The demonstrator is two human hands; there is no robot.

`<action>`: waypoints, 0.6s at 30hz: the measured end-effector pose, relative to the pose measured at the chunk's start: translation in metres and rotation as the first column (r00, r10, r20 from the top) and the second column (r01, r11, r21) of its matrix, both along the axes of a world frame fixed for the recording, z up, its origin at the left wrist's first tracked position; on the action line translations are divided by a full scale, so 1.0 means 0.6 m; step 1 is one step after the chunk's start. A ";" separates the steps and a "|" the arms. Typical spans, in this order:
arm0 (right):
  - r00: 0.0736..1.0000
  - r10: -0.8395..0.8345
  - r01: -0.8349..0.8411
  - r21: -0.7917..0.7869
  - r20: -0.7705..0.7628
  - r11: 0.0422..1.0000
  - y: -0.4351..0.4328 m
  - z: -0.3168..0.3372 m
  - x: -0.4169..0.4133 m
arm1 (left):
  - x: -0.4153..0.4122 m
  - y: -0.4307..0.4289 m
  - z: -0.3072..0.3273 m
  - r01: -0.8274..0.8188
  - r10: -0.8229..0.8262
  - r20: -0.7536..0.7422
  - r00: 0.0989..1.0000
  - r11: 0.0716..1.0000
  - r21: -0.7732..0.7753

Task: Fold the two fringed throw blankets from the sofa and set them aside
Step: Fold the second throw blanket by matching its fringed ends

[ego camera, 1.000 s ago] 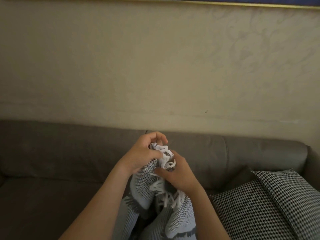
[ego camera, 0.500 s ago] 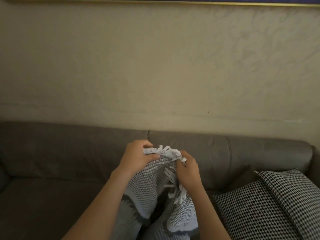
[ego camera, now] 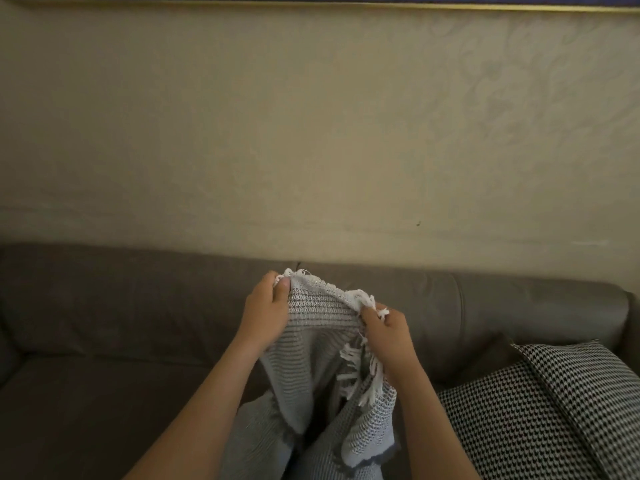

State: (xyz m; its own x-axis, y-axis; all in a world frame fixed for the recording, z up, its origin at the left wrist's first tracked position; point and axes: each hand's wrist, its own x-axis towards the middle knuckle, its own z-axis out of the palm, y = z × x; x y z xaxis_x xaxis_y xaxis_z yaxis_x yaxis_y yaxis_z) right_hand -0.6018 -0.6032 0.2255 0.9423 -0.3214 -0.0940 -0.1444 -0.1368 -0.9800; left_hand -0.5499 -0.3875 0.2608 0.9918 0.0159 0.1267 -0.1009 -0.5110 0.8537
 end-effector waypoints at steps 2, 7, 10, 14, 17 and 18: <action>0.998 -0.058 0.053 -0.201 -0.020 0.978 0.002 -0.003 0.005 | -0.002 -0.003 0.002 0.006 -0.006 0.044 0.999 1.000 0.003; 0.965 -0.247 0.224 -0.218 -0.085 0.950 0.003 0.009 0.010 | -0.002 0.005 -0.008 -0.219 0.219 0.016 0.976 0.974 0.059; 0.987 -0.147 0.144 -0.049 -0.069 0.988 0.007 0.013 0.010 | -0.011 0.000 -0.022 -0.259 0.257 -0.055 0.965 0.965 -0.041; 0.997 -0.062 0.069 0.152 -0.048 0.986 0.011 0.033 0.007 | -0.022 -0.015 -0.050 -0.093 0.070 -0.158 0.985 0.985 -0.147; 0.998 -0.061 0.054 0.196 0.033 0.979 0.017 0.047 0.004 | -0.034 -0.030 -0.053 -0.014 -0.049 -0.233 0.971 0.966 -0.259; 0.996 -0.064 0.050 0.204 0.062 0.978 0.018 0.049 0.002 | -0.036 -0.034 -0.053 0.038 -0.104 -0.232 0.967 0.960 -0.276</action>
